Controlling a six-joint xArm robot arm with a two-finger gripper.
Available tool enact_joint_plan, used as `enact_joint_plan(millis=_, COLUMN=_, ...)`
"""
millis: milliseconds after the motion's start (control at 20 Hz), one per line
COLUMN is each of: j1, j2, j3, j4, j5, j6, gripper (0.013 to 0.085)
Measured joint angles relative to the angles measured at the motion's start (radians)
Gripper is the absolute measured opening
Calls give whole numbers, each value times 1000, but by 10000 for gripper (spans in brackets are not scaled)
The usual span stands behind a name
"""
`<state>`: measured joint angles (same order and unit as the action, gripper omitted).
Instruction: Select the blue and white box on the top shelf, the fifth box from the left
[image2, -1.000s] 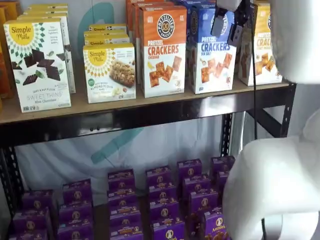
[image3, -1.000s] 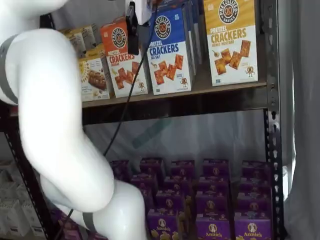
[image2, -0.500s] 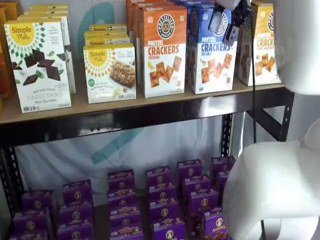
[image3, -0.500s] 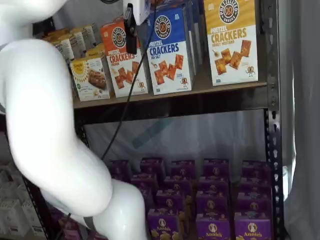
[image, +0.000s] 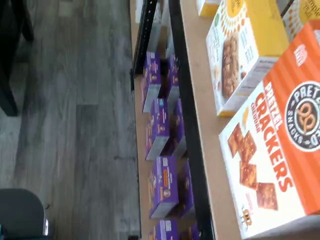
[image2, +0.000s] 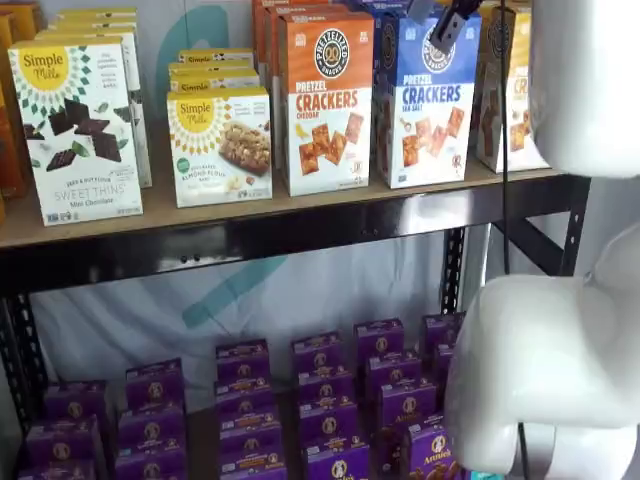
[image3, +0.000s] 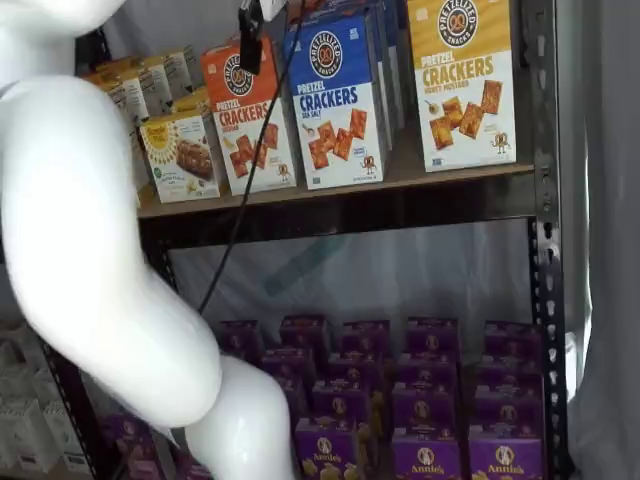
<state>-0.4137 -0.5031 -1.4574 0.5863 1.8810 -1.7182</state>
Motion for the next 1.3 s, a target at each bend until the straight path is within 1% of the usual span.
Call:
enact_joint_plan(millis=100, j1=-17, j2=6, j3=-11, j4=23, j5=-1, j6=-1, gripper=850)
enact_joint_plan(millis=200, j1=-29, j2=-5, j3=3, j4=46, j5=-38, j6=-3, gripper=850)
enact_joint_plan(millis=300, j1=-30, j2=-28, j3=32, j4=58, j5=-106, j6=-4, gripper=850)
enact_joint_plan(millis=400, j1=-17, j2=-46, j3=58, j4=52, j5=-173, j6=-5, gripper=850)
enact_joint_plan(millis=450, j1=-3, j2=-51, j3=67, j4=37, j5=-211, j6=-5, gripper=850)
enact_joint_plan(millis=650, j1=47, j2=-31, j3=69, j4=-22, j5=-304, j6=-5, gripper=850)
enact_joint_plan(millis=850, j1=78, j2=2, j3=57, j4=-63, j5=-361, j6=-6, gripper=850)
enact_joint_plan(millis=1000, j1=100, j2=40, j3=29, j4=-106, j5=-378, j6=-10, gripper=850)
enact_joint_plan(millis=1300, j1=119, j2=110, j3=-32, j4=-174, j5=-368, j6=-20, gripper=850)
